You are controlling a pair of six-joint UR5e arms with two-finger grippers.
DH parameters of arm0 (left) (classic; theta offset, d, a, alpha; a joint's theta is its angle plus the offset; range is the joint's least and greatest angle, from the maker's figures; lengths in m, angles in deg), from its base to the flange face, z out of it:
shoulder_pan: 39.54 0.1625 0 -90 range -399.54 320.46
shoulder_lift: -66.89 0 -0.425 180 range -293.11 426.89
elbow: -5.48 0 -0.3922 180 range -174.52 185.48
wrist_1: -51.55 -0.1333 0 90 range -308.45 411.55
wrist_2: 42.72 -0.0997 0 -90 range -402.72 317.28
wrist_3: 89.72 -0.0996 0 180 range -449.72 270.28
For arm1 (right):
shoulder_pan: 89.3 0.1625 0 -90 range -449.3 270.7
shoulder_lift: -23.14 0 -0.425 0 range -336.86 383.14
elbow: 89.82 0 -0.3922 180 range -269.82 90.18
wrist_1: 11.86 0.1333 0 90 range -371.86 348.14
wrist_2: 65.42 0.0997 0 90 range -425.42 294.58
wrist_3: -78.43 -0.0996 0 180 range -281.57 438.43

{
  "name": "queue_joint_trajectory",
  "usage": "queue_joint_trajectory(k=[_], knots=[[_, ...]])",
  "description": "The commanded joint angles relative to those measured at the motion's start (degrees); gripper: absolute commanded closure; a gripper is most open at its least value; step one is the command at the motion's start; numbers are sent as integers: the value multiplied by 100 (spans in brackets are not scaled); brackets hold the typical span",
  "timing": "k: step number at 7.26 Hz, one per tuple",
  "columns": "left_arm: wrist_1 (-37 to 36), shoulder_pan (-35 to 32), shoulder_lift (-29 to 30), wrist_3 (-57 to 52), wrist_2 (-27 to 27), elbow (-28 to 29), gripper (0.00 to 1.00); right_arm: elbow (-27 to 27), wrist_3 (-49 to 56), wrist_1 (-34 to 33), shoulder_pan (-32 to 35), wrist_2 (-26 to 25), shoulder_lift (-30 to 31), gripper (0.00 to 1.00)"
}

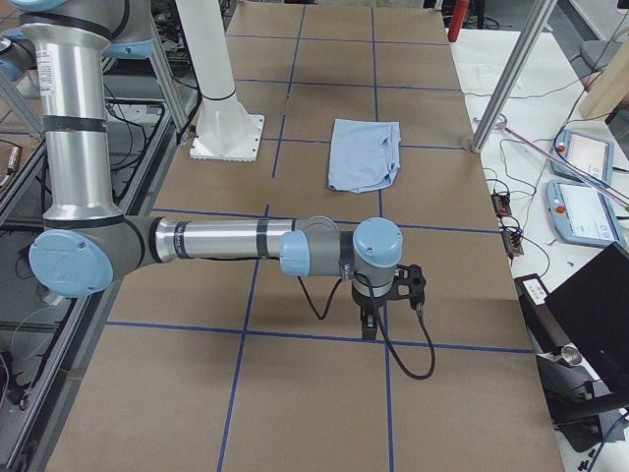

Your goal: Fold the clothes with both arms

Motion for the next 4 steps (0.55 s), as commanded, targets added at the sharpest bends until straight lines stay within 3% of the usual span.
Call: queue_joint_trajectory(k=[1, 2, 4], knots=[[33, -52, -289, 25, -80, -9, 0, -425, 26, -195, -106, -234, 393, 0], [7, -384, -282, -53, -88, 183, 0, -575, -8, -736, -438, -225, 263, 0], [33, -510, -142, -689, -115, 1032, 0, -620, 0, -918, -519, -173, 112, 0]])
